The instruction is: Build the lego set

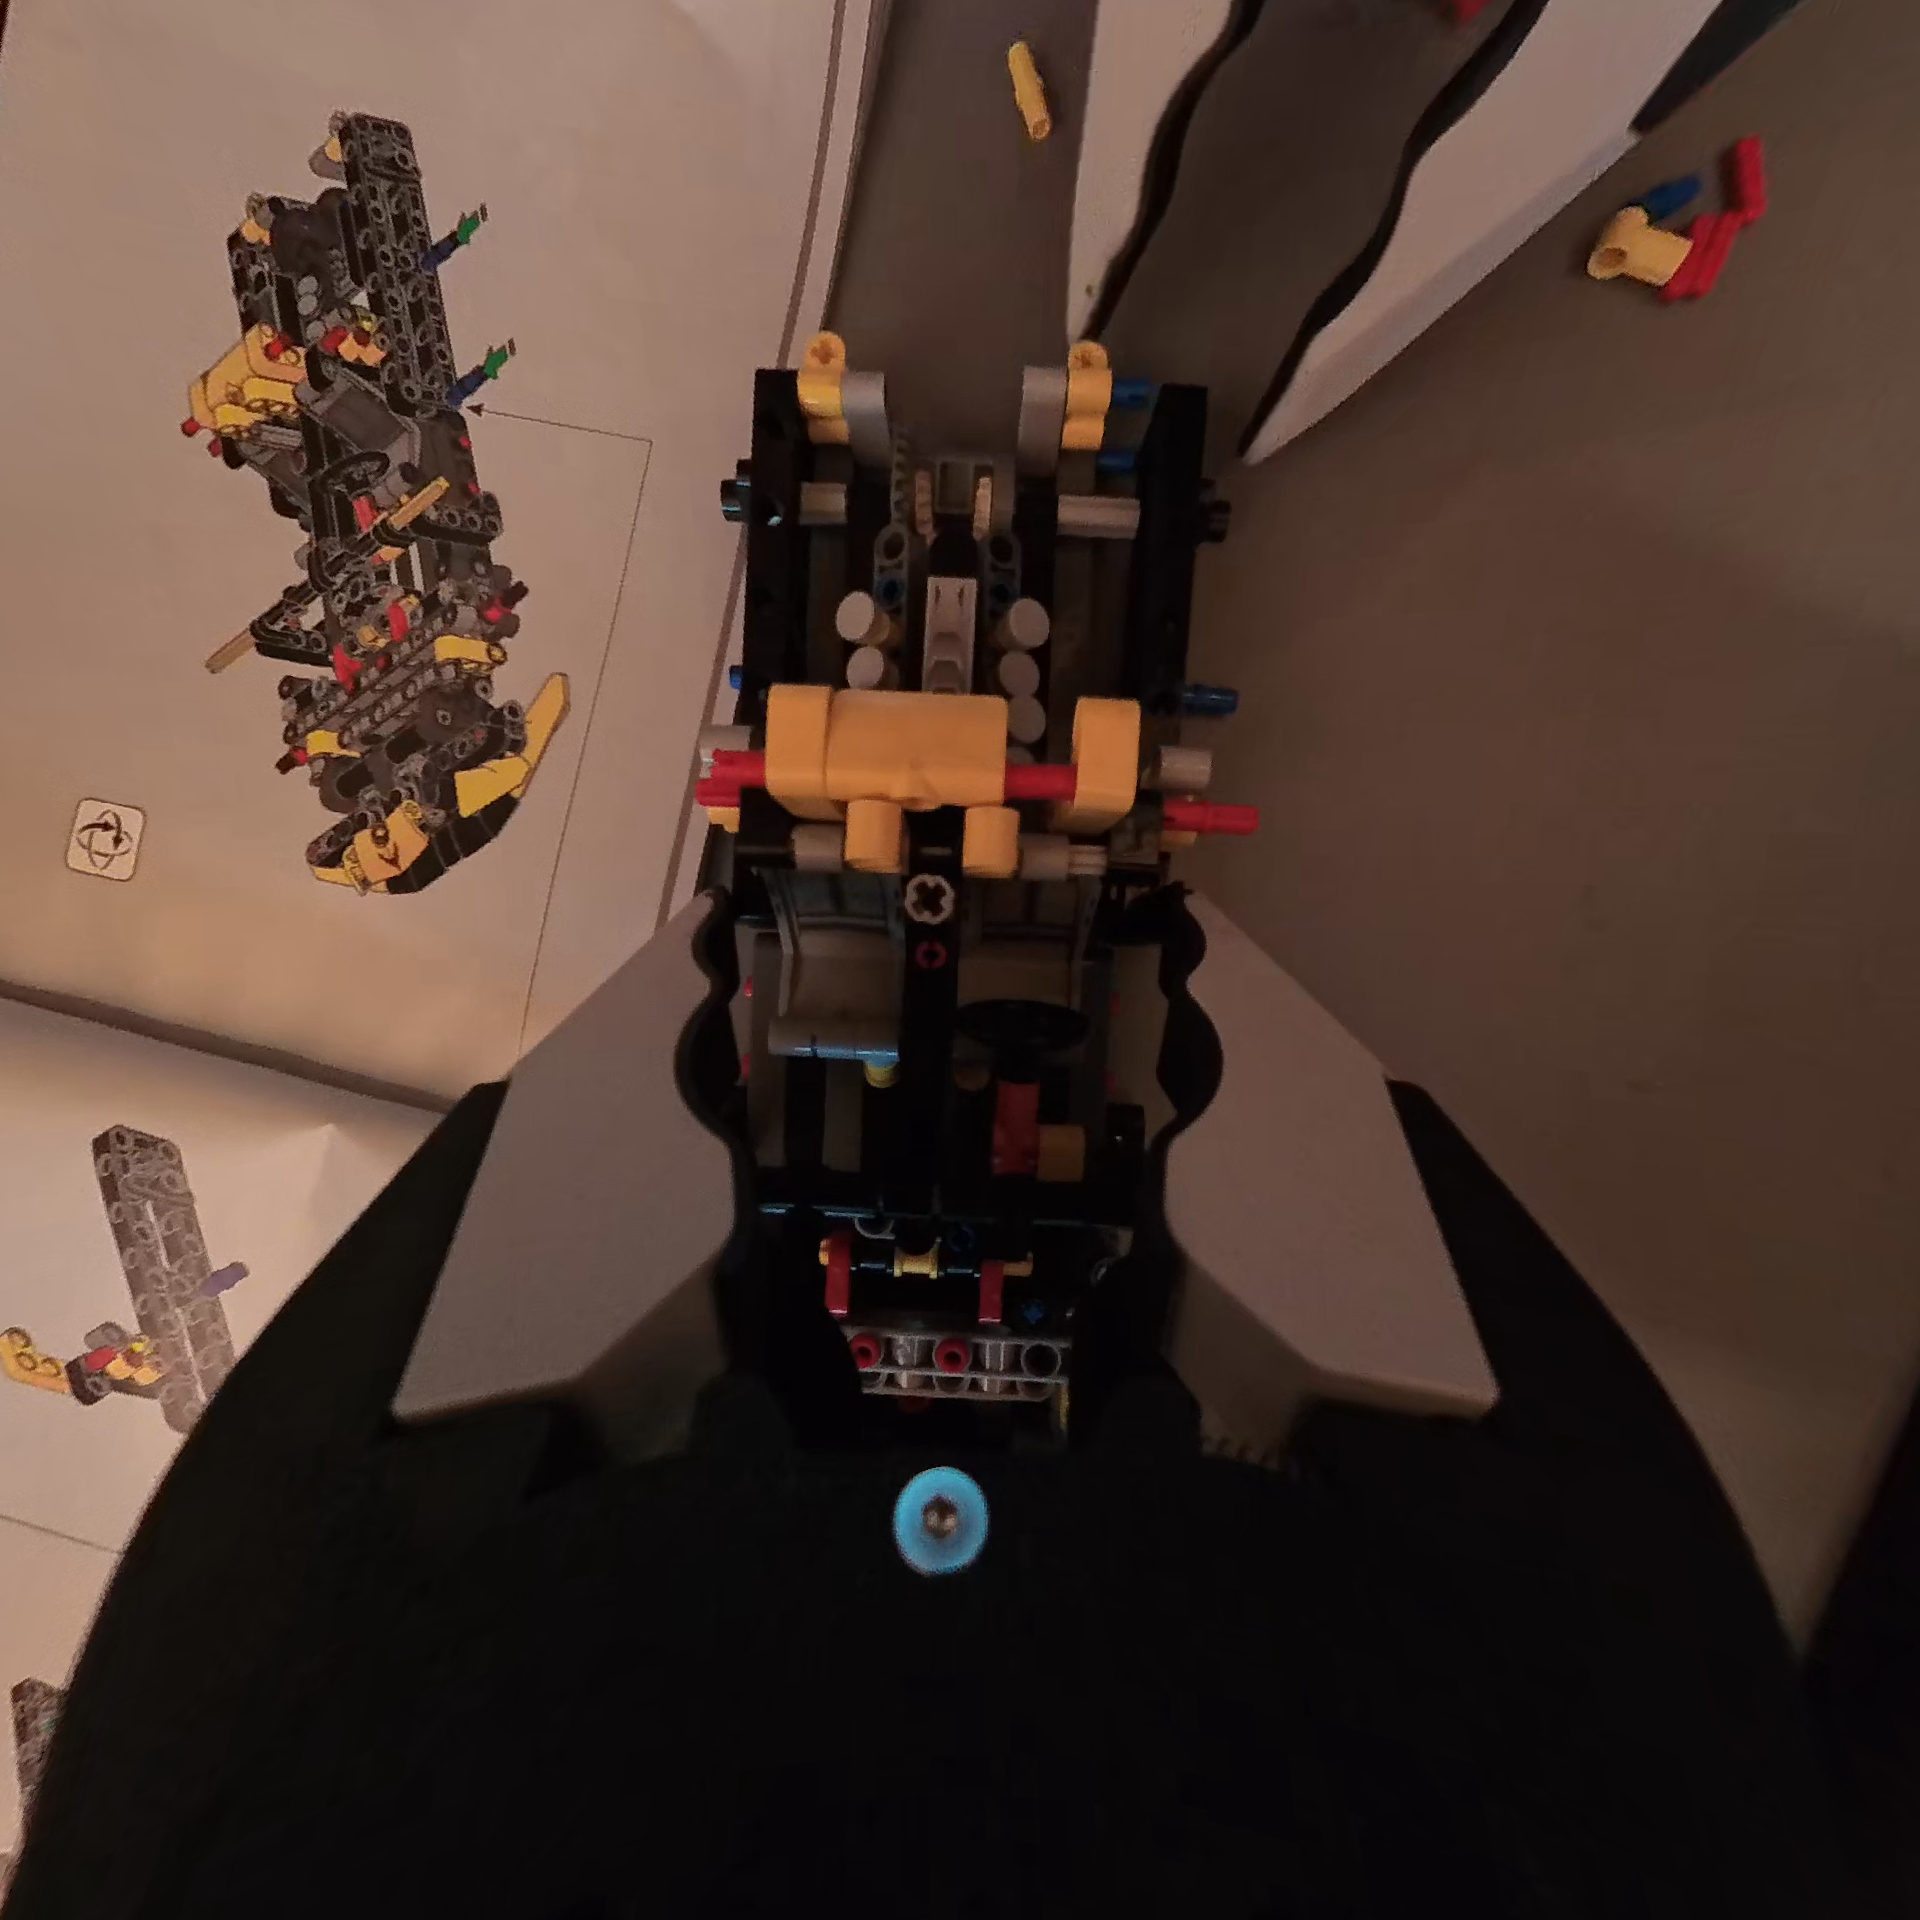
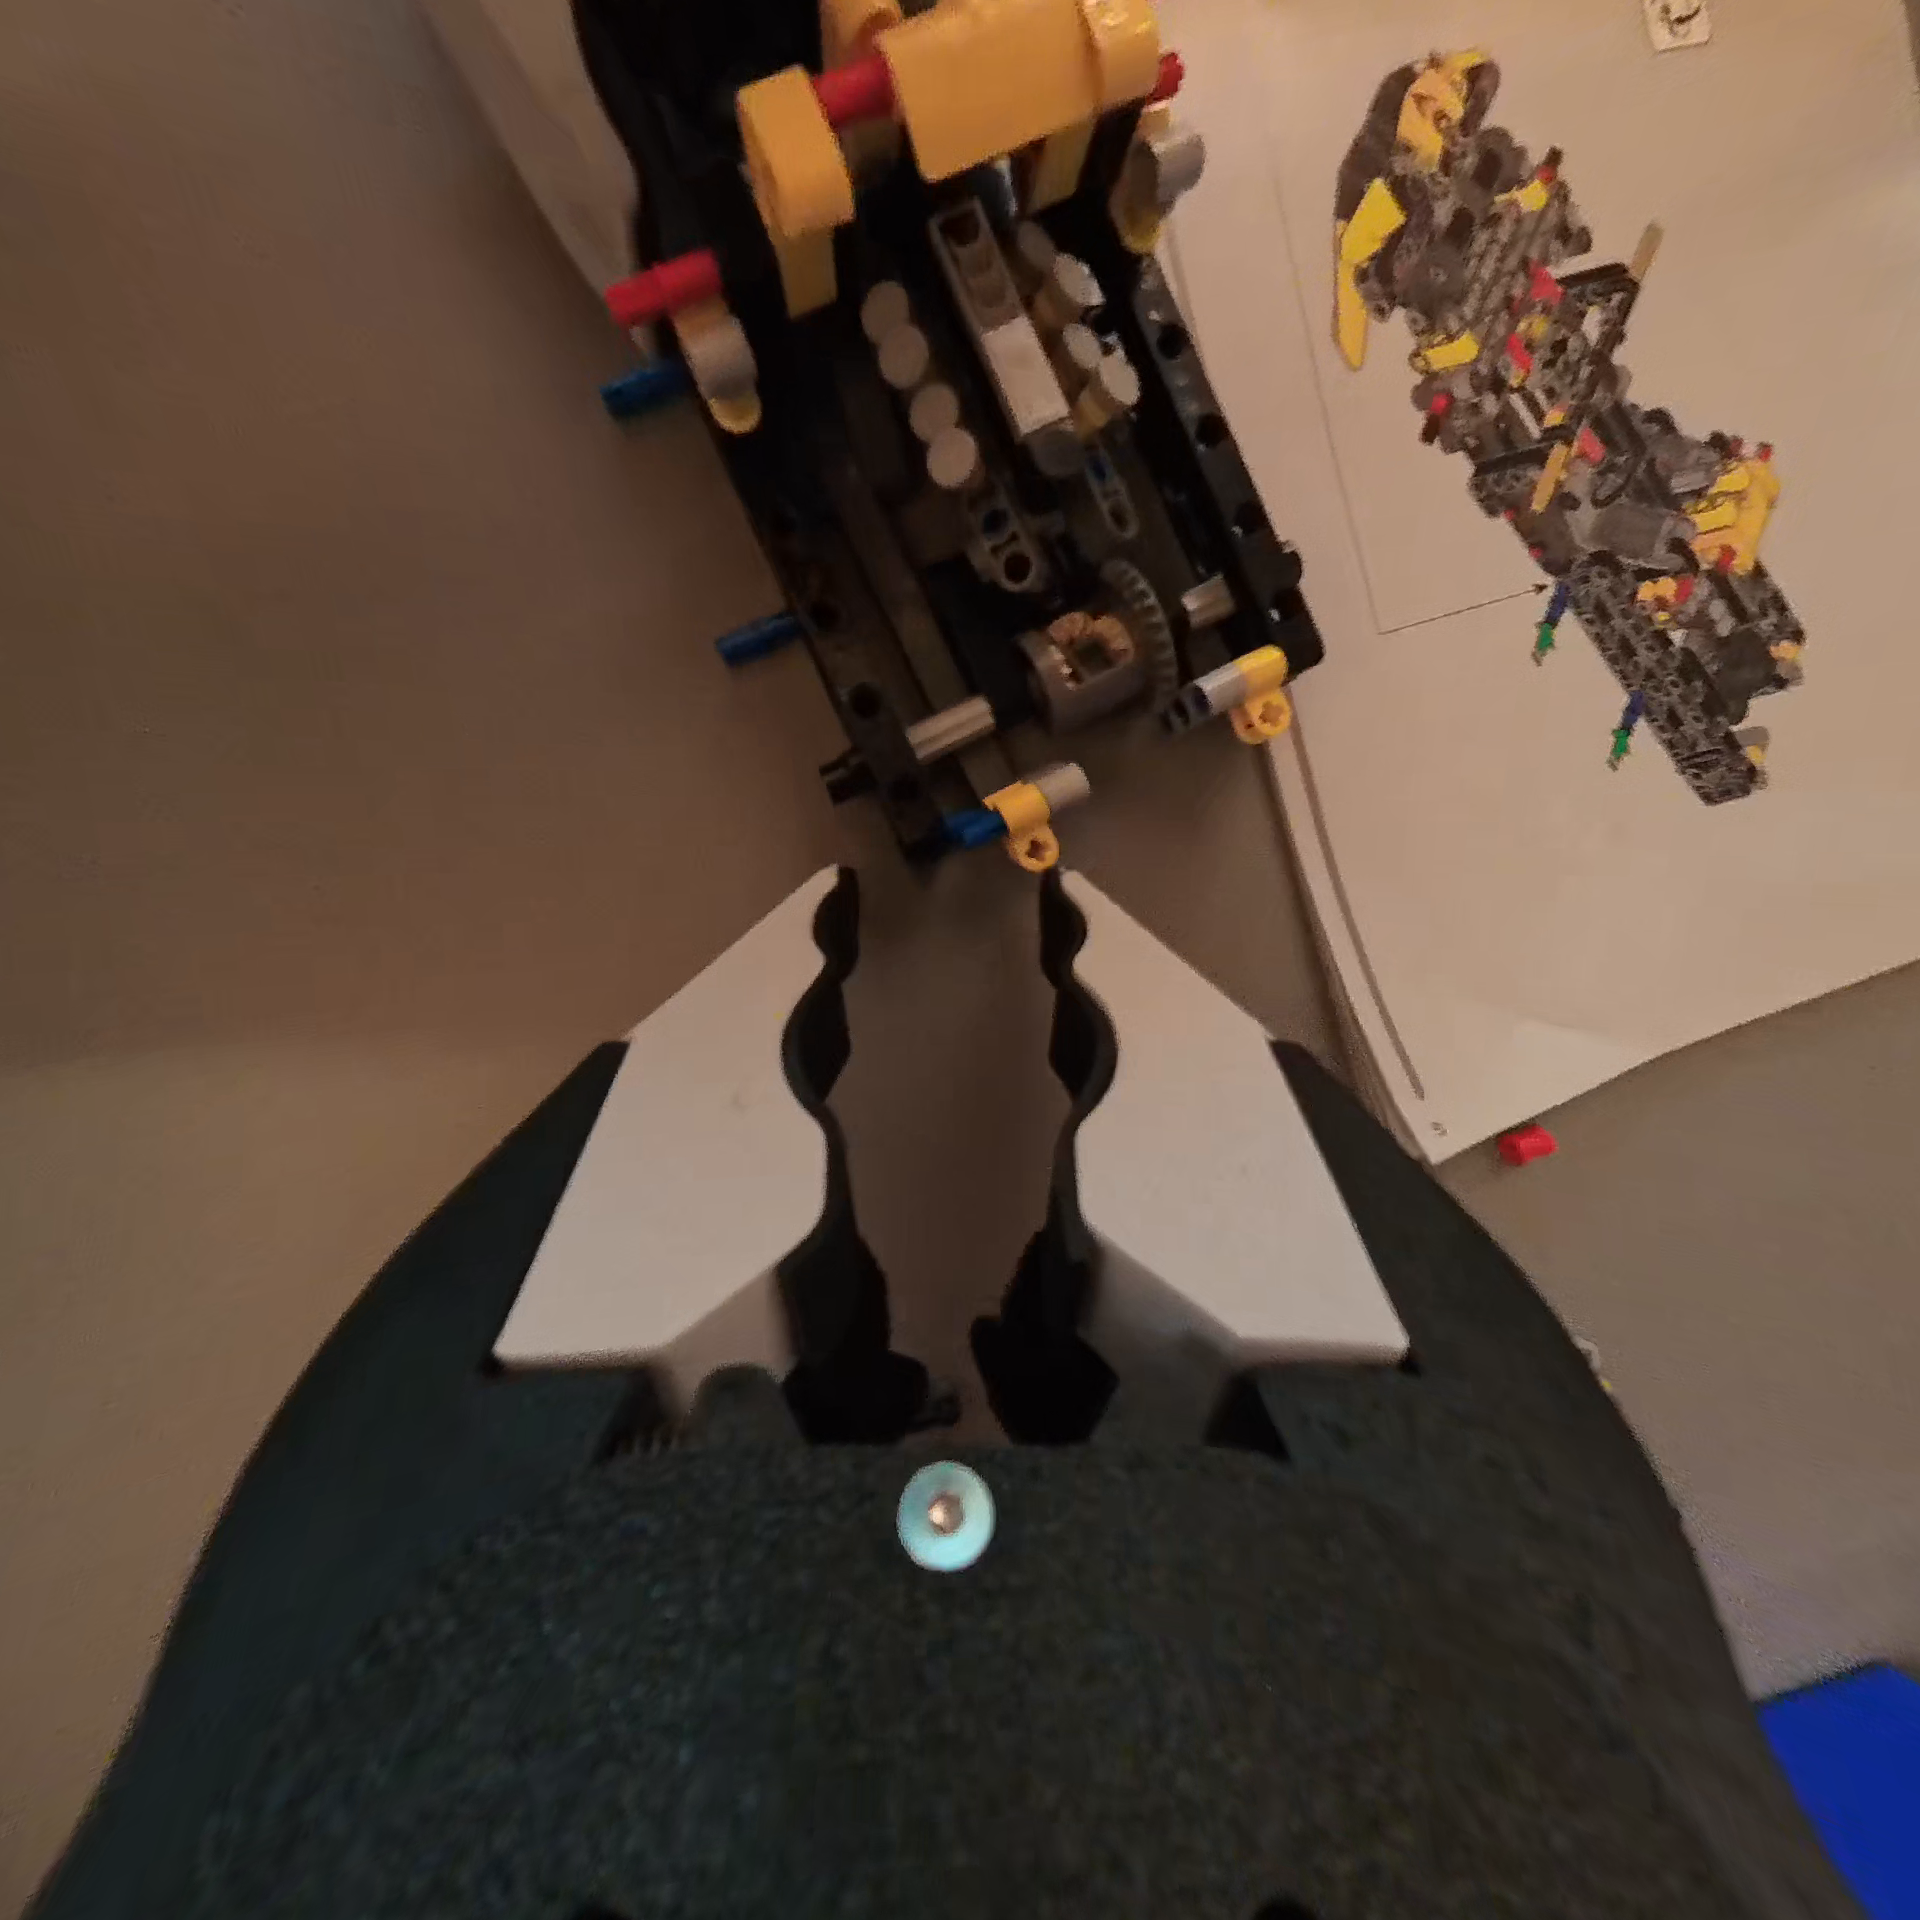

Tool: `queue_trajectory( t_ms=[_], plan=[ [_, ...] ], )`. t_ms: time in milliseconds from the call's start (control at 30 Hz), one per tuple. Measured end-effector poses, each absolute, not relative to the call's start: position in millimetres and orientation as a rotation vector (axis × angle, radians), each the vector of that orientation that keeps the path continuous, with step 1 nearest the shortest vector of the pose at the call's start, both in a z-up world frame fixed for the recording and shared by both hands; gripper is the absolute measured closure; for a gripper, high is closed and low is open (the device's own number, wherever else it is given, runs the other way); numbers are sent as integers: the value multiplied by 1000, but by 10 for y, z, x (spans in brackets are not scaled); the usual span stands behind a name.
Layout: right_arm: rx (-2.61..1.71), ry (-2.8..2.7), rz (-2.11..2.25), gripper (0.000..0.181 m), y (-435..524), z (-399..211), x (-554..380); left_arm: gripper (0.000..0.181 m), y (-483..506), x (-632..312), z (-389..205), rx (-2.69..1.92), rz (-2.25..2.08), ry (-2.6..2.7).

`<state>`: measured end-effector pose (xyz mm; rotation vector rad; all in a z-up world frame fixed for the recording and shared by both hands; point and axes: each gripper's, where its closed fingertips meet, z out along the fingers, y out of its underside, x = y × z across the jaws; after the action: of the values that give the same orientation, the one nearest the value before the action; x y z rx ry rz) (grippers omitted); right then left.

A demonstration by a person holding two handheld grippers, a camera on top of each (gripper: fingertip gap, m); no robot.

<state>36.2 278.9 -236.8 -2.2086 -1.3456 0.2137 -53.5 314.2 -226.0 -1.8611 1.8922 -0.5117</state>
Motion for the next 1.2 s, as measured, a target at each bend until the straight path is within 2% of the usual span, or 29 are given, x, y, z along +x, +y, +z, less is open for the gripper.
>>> queue_trajectory(
  t_ms=[233,300,400,533,667,767,867,1200],
  plan=[
    [-2158,-1375,104,163,2832,-2353,397,99,3140,-530,-2259,-1866,-511,1890],
    [-2137,-1405,88,174,2822,-2351,382,99,3140,-527,-2260,-1868,-512,1890],
    [-2111,-1424,48,177,2840,-2359,369,99,3142,-526,-2259,-1871,-515,1888],
    [-2131,-1422,47,163,2779,-2342,425,99,3143,-524,-2257,-1873,-526,1882],
    [-2186,-1323,255,143,2709,-2311,306,99,3142,-522,-2257,-1872,-522,1882],
    [-2209,-1322,283,145,2700,-2382,269,99,3141,-521,-2258,-1871,-520,1882],
    [-2157,-1318,218,157,2755,-2358,275,99,3141,-521,-2258,-1873,-522,1881],
    [-2150,-1334,161,155,2762,-2351,313,99,3140,-518,-2257,-1874,-526,1878]
  ],
)
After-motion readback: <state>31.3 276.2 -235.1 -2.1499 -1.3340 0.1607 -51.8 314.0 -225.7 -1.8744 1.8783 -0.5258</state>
